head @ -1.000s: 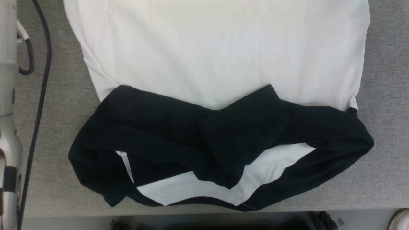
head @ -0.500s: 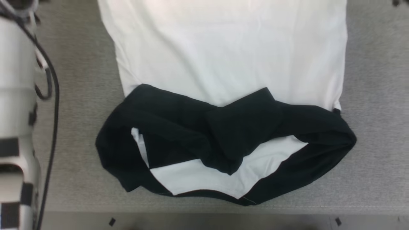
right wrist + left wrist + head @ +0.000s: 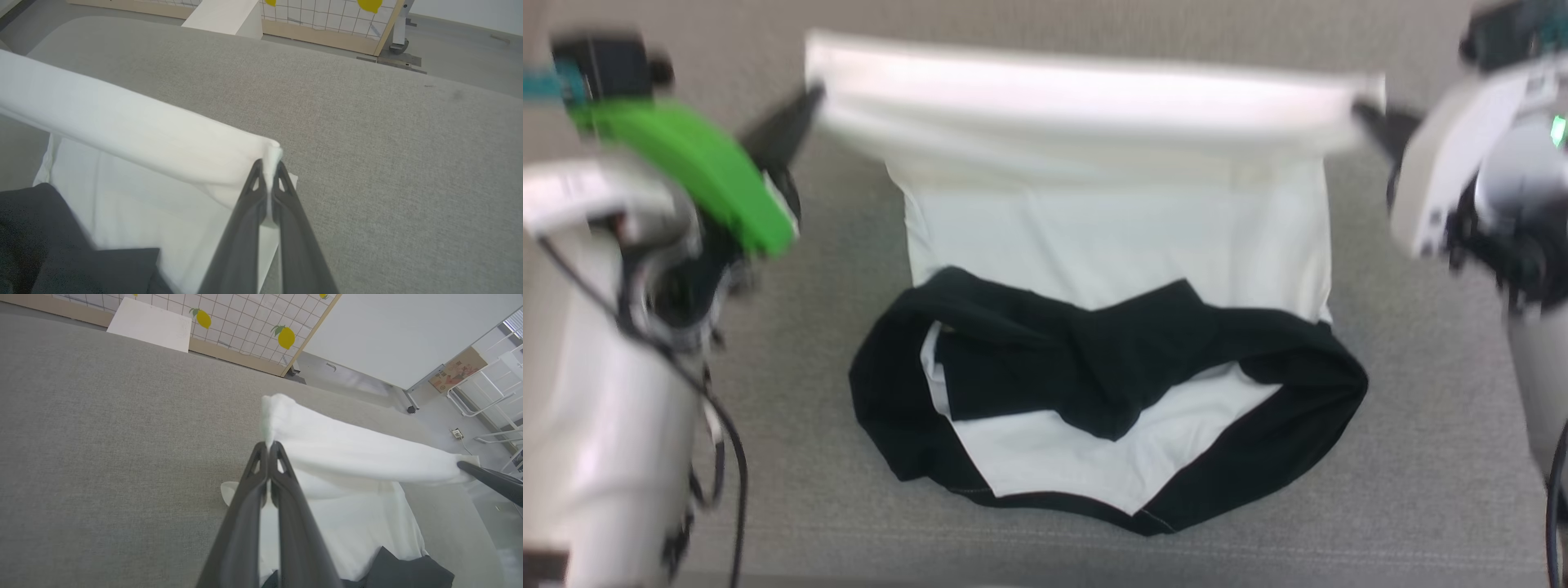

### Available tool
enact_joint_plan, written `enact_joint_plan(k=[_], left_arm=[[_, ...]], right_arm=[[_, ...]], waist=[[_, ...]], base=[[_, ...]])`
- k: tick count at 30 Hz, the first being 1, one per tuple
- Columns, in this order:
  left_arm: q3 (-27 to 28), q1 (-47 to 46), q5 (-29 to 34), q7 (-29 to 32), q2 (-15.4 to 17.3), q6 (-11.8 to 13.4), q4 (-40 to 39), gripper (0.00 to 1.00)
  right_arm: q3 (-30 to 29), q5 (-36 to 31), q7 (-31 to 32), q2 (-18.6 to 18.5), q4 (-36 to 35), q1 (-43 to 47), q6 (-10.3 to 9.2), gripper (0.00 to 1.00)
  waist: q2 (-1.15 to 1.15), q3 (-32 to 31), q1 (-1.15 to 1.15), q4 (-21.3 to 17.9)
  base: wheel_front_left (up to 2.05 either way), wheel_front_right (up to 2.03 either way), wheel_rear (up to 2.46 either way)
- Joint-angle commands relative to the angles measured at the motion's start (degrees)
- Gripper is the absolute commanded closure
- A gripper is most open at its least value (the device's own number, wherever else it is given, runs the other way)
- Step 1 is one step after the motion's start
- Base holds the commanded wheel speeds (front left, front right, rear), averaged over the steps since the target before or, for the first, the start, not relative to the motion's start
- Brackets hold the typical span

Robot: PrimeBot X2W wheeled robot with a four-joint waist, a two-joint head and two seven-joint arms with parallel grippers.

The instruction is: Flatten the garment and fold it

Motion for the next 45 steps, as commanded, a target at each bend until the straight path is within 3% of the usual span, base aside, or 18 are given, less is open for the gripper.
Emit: enact_joint_plan(k=[1, 8, 15, 19, 26, 27, 28, 29, 30, 31, 35, 40, 45], left_arm=[[0.63, 3.71, -0.61, -0.51, 0.59, 0.61, -1.92, 1.00], [1.43, 22.88, -1.99, -0.56, 1.37, 4.10, -12.31, 1.00], [2.23, 36.44, -3.59, -1.62, 0.42, 6.78, -17.46, 1.00], [2.21, 41.46, -3.58, -2.81, -0.46, 7.88, -16.13, 1.00], [0.00, 43.24, -2.07, -4.82, -2.64, 7.95, -6.17, 1.00], [-0.34, 42.86, -1.67, -5.07, -2.86, 7.95, -4.91, 0.74], [-0.74, 42.35, -1.26, -5.20, -3.06, 8.01, -3.58, 0.01], [-0.95, 41.94, -1.02, -5.36, -3.22, 8.02, -2.71, 0.00], [-1.12, 41.53, -0.74, -5.46, -3.30, 8.20, -1.74, 0.00], [-1.35, 41.21, -0.34, -5.34, -3.11, 8.35, -1.15, 0.00], [-1.95, 40.28, 1.23, -4.31, -1.54, 9.23, 0.25, 0.00], [-0.32, 39.77, 3.09, -4.26, 1.51, 12.08, -2.24, 0.00], [4.33, 38.50, 5.13, -11.85, 3.25, 12.94, -8.81, 0.00]], right_arm=[[-0.57, 0.87, 0.63, -0.43, -1.38, 3.21, -0.10, 1.00], [-3.78, 2.31, 3.19, 0.03, -7.89, 17.52, -0.10, 1.00], [-7.42, 1.79, 5.76, 2.35, -11.94, 29.37, -0.10, 1.00], [-7.63, 0.77, 6.43, 3.83, -11.92, 34.51, -0.10, 1.00], [-6.33, -2.14, 3.87, 5.79, -8.30, 39.18, -0.10, 1.00], [-6.12, -2.63, 3.42, 5.83, -7.85, 39.34, -0.10, 1.00], [-6.03, -2.92, 2.88, 5.98, -7.42, 39.42, -0.10, 1.00], [-6.10, -2.95, 2.37, 6.20, -7.18, 39.41, -0.10, 0.99], [-6.00, -3.06, 1.88, 6.28, -7.06, 39.35, -0.10, 0.22], [-6.06, -3.15, 1.53, 6.23, -7.12, 39.27, -0.10, 0.00], [-7.37, -2.45, 1.11, 5.57, -8.43, 39.61, -0.10, 0.00], [-11.27, -0.11, 2.51, 4.75, -13.66, 40.45, -0.10, 0.00], [-15.45, 0.87, 5.32, 5.03, -18.84, 38.04, -0.10, 0.00]], waist=[[0.00, -9.26, 0.01, 1.18], [0.00, -14.89, 0.01, 1.10], [0.00, -16.15, 0.01, 1.41], [0.00, -15.98, 0.01, 1.07], [0.00, -15.70, 0.01, 1.18], [0.00, -15.69, 0.01, 1.24], [0.00, -15.63, 0.01, 1.27], [0.00, -15.62, 0.01, 1.27], [0.00, -15.63, 0.01, 1.24], [0.00, -15.55, 0.01, 1.21], [0.00, -15.65, 0.01, 1.45], [0.00, -15.80, 0.01, 1.76], [0.00, -15.38, 0.01, 1.70]], base=[[0.00, 0.00, 0.00], [0.00, 0.00, 0.00], [0.00, 0.00, 0.00], [0.00, 0.00, 0.00], [0.00, 0.00, 0.00], [0.00, 0.00, 0.00], [0.00, 0.00, 0.00], [0.00, 0.00, 0.00], [0.00, 0.00, 0.00], [0.00, 0.00, 0.00], [0.00, 0.00, 0.00], [0.00, 0.00, 0.00], [0.00, 0.00, 0.00]])
